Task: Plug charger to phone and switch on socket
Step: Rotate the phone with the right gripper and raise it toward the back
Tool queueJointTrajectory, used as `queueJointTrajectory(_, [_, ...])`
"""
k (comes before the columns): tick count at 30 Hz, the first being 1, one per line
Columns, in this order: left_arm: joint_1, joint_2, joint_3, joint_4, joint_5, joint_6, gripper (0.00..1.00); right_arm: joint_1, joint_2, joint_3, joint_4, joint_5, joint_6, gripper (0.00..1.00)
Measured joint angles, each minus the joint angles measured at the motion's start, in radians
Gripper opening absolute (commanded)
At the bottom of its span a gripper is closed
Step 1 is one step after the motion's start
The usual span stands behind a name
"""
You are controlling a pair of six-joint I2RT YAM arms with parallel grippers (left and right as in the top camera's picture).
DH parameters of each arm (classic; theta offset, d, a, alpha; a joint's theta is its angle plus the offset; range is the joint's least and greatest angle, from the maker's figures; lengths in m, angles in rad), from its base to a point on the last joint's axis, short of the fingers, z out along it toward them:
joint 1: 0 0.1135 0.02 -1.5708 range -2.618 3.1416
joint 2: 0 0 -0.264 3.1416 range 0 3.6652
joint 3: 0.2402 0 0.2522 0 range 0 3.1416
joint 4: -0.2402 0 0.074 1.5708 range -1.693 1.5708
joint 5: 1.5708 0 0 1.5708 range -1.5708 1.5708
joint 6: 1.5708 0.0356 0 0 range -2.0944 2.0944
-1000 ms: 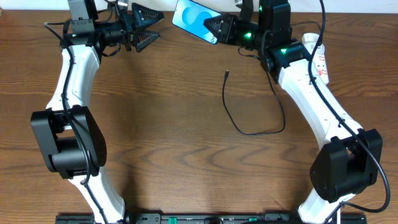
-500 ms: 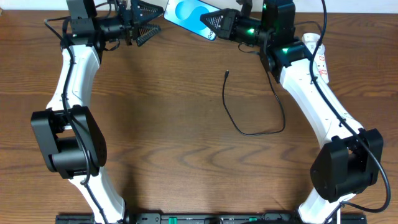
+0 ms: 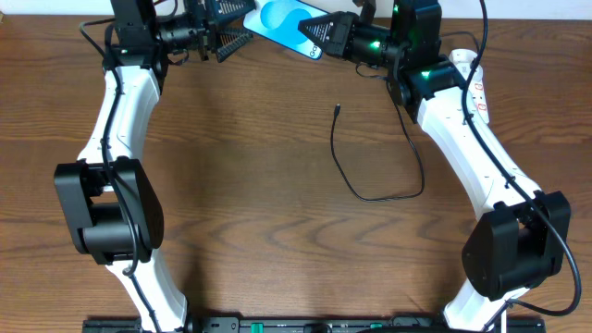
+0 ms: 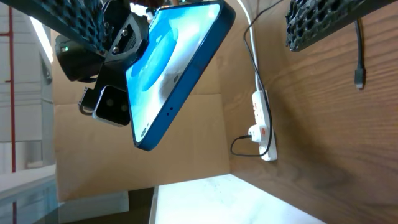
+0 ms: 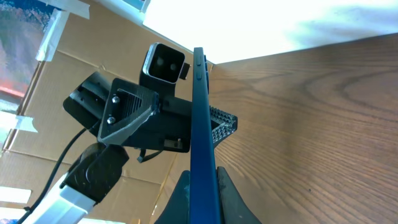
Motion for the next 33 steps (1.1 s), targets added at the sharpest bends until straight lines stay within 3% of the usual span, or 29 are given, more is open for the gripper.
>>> queueJointTrajectory(22, [0.001,0.0,0.0,0.015,-0.061,-0.117,0.92,-0.018,0.002,0.0,0.002,0.029,0.0,0.01])
queueJointTrajectory(33, [-0.016,0.0,-0.045,0.039,-0.111,-0.102,0.92,-0.037,0.183,0.002,0.246,-0.045,0.113,0.01])
